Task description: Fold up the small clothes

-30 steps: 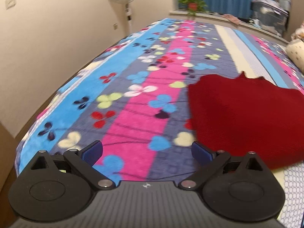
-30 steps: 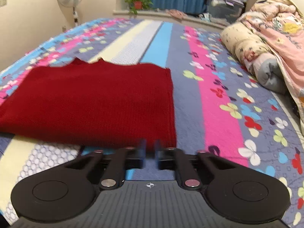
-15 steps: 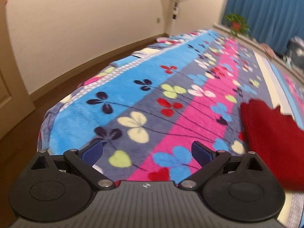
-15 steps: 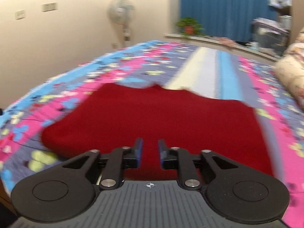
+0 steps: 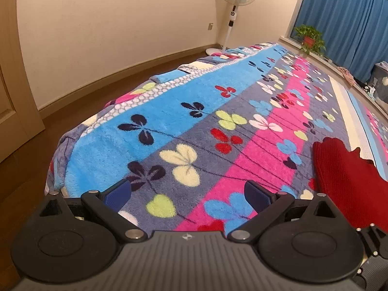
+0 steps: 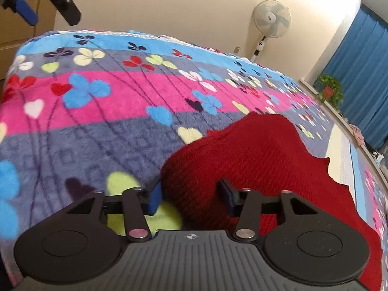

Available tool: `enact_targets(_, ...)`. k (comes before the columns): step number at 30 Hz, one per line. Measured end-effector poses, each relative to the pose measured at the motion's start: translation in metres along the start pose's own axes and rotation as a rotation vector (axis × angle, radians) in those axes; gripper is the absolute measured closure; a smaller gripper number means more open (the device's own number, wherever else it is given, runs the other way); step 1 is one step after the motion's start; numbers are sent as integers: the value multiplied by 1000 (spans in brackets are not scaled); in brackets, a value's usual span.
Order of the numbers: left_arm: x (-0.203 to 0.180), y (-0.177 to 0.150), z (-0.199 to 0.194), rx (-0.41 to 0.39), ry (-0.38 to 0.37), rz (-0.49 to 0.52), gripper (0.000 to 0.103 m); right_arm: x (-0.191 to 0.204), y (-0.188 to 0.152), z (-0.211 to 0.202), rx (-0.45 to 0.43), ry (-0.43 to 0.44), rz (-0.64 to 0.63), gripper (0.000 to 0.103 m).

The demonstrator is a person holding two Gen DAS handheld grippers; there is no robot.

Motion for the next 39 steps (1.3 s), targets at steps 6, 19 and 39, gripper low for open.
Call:
enact_targets(6,-16,2,4,7,6,29,2,-45,22,-33,-45,49,158,84)
enact_targets(19,-64,-6,5,13,22,151,2,-360,-210,-170,-38,-361,1229,84)
enact_targets(39,-217,-37,-7,-134,-19,508,2,-391,-293,-130,219,-116,1057,48)
Point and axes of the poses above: each gripper's, at about its wrist camera, not at the fingertips, and z roughly the way its jaws point, x to its left, y to its top, the point moved 6 cm from there along z, roughly the way its jaws point, and after that the axes turned 4 degrees about x, right-handed, at the moved point
